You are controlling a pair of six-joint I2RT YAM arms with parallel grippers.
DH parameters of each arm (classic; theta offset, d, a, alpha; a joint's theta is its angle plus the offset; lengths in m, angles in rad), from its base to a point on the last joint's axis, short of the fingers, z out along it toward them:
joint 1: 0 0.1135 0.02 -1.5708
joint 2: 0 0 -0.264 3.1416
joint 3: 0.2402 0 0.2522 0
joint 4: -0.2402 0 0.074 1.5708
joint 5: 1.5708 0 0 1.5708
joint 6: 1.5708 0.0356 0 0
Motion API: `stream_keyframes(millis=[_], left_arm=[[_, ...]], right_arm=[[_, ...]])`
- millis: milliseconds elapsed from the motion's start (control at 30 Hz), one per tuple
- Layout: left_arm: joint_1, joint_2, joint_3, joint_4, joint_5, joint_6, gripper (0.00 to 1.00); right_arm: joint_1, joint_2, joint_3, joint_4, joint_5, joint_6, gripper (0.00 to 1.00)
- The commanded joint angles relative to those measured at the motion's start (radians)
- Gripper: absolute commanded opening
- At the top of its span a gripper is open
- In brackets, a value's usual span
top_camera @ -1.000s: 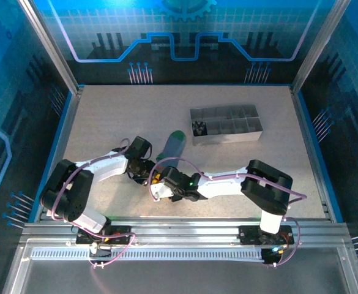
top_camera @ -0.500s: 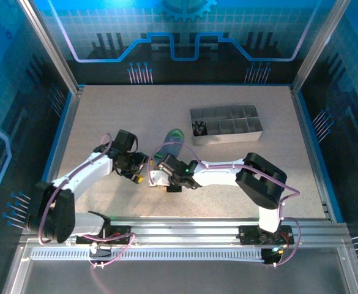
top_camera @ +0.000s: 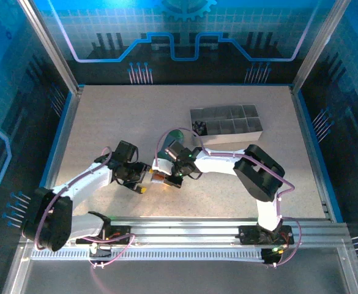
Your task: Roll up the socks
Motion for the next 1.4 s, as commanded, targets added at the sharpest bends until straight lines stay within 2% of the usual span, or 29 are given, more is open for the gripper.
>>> stream_keyframes(millis=[0, 267, 433, 667, 800, 833, 867, 933, 1033, 1133, 1200, 1367], left_arm=[[-0.046, 0.058, -0.007, 0.12, 0.062, -0.056, 0.68], [-0.083, 0.129, -0.007, 0.132, 0.044, -0.085, 0.63], [-0.097, 0.155, 0.019, 0.126, 0.029, -0.088, 0.6], [-0.105, 0.164, 0.029, -0.052, -0.001, -0.09, 0.34], [-0.102, 0.16, 0.005, -0.102, -0.013, -0.12, 0.2], [-0.1, 0.159, 0.001, -0.115, -0.012, -0.127, 0.13], [-0.096, 0.16, -0.001, -0.128, -0.01, -0.13, 0.08], [-0.083, 0.162, -0.01, -0.137, 0.001, -0.13, 0.03], [-0.05, 0.163, -0.008, -0.179, 0.017, -0.121, 0.0], [-0.019, 0.169, 0.018, -0.226, 0.02, -0.095, 0.0], [-0.005, 0.186, 0.047, -0.261, 0.018, -0.071, 0.0], [0.008, 0.268, 0.11, -0.299, 0.044, -0.016, 0.0]], right_arm=[[-0.013, 0.064, 0.023, -0.083, -0.138, 0.074, 0.0], [-0.069, 0.113, 0.057, -0.098, -0.297, 0.176, 0.0], [-0.081, 0.136, 0.074, -0.116, -0.346, 0.201, 0.0], [-0.096, 0.129, 0.06, -0.088, -0.377, 0.244, 0.0], [-0.089, 0.064, 0.0, -0.016, -0.381, 0.247, 0.0], [-0.084, 0.039, -0.02, 0.005, -0.372, 0.24, 0.0], [-0.075, 0.011, -0.038, 0.019, -0.346, 0.226, 0.01], [-0.042, -0.056, -0.081, 0.035, -0.235, 0.173, 0.2], [0.043, -0.196, -0.197, 0.128, 0.036, 0.071, 0.39], [0.155, -0.311, -0.302, 0.249, 0.36, -0.064, 0.53], [0.215, -0.328, -0.351, 0.289, 0.52, -0.143, 0.56], [0.338, -0.276, -0.335, 0.343, 0.714, -0.288, 0.57]])
